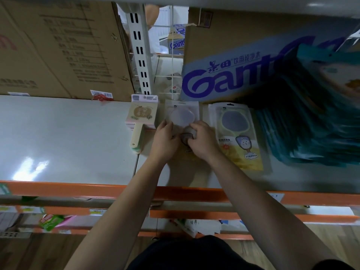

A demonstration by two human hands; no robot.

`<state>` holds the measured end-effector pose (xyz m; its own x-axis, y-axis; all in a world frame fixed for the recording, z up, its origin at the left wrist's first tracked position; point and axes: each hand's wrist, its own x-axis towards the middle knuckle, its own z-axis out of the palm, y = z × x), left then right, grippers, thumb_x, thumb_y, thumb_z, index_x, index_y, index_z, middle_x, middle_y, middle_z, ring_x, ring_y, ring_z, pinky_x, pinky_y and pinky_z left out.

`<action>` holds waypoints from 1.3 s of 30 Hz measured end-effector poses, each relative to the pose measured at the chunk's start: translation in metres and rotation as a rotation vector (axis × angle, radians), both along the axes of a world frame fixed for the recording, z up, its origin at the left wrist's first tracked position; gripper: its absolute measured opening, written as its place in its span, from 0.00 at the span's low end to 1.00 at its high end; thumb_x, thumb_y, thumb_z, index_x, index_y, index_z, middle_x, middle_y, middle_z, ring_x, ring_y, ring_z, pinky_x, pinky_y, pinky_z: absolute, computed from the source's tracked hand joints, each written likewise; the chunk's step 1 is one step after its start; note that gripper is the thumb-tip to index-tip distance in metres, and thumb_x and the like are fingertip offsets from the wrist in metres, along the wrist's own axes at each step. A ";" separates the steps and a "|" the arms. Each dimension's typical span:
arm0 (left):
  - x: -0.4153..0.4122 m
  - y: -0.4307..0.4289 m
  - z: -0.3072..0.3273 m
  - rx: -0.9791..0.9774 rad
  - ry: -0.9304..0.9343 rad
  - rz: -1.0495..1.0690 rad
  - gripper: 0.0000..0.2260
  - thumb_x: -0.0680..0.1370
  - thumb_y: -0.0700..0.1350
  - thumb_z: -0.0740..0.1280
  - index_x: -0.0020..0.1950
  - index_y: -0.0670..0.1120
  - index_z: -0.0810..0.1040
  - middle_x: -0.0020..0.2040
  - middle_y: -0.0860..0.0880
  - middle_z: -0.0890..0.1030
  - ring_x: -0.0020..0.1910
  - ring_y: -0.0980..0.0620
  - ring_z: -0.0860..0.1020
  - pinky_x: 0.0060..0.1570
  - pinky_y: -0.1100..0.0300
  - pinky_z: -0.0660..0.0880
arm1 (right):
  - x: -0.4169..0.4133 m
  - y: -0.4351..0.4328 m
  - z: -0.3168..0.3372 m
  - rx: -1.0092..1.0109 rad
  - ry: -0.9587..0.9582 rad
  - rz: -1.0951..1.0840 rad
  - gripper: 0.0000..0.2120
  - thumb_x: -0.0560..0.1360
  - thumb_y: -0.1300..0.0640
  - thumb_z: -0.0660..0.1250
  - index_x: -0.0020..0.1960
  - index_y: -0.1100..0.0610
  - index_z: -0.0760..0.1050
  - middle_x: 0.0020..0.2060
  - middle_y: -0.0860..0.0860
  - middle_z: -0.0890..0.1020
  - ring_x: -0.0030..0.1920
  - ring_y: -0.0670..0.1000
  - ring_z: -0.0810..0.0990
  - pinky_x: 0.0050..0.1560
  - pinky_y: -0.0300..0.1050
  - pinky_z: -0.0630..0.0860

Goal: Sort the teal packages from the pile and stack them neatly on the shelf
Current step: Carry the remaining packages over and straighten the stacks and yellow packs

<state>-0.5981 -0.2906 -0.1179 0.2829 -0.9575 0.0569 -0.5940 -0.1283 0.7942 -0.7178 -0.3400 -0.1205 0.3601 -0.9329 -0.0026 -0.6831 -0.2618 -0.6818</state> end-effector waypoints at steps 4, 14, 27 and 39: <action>-0.010 0.002 0.003 -0.049 -0.024 0.058 0.19 0.81 0.39 0.60 0.73 0.40 0.68 0.73 0.42 0.68 0.73 0.46 0.64 0.63 0.67 0.58 | -0.017 0.001 0.018 -0.040 -0.102 -0.009 0.24 0.78 0.59 0.65 0.72 0.56 0.68 0.70 0.53 0.70 0.69 0.51 0.69 0.66 0.42 0.65; -0.083 -0.020 0.018 0.084 0.471 -0.048 0.19 0.82 0.46 0.60 0.72 0.41 0.69 0.67 0.39 0.74 0.66 0.43 0.72 0.67 0.46 0.69 | -0.145 -0.021 0.020 -0.155 -0.010 -0.323 0.11 0.77 0.59 0.64 0.58 0.61 0.76 0.50 0.58 0.80 0.52 0.59 0.78 0.42 0.42 0.65; -0.126 -0.049 0.009 0.173 0.693 0.101 0.27 0.81 0.47 0.63 0.78 0.46 0.58 0.74 0.45 0.66 0.64 0.49 0.71 0.48 0.64 0.73 | -0.159 -0.046 -0.009 0.160 -0.297 -0.262 0.18 0.77 0.53 0.62 0.66 0.55 0.74 0.55 0.54 0.81 0.55 0.52 0.80 0.51 0.49 0.80; -0.119 -0.016 -0.004 0.115 0.511 -0.135 0.33 0.69 0.37 0.76 0.68 0.58 0.67 0.55 0.57 0.78 0.55 0.59 0.78 0.49 0.64 0.78 | -0.187 -0.016 -0.006 0.203 -0.273 -0.022 0.39 0.67 0.49 0.78 0.73 0.52 0.65 0.65 0.49 0.76 0.63 0.49 0.76 0.64 0.51 0.74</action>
<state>-0.7168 -0.3070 -0.1223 0.1213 -0.9791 -0.1631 -0.1531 -0.1808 0.9715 -0.9052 -0.3563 -0.1269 0.3532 -0.9307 -0.0953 -0.4725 -0.0895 -0.8768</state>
